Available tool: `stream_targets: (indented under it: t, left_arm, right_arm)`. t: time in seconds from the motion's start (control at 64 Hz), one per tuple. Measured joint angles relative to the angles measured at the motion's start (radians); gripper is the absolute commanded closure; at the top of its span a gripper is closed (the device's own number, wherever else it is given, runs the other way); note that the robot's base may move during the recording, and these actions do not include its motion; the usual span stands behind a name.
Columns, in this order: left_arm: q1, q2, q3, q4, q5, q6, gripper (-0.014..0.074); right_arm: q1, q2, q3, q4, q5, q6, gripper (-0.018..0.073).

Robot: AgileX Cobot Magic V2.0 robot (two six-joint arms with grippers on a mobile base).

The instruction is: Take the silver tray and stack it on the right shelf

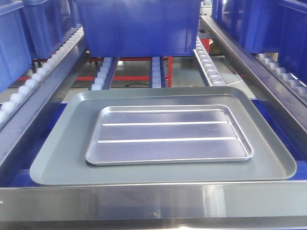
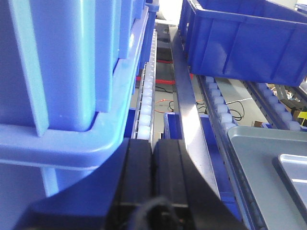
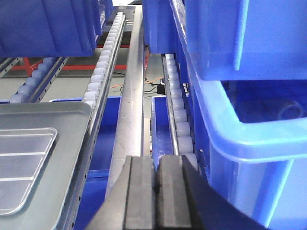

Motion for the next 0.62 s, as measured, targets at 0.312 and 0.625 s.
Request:
stream_targets:
  t: [0.312, 0.625]
  left_arm:
    - [0.000, 0.000, 0.000, 0.000, 0.000, 0.000, 0.0697]
    - [0.000, 0.000, 0.000, 0.000, 0.000, 0.000, 0.0697]
  right_arm:
    - [0.000, 0.000, 0.000, 0.000, 0.006, 0.000, 0.0510]
    - [0.000, 0.000, 0.000, 0.000, 0.006, 0.000, 0.0510]
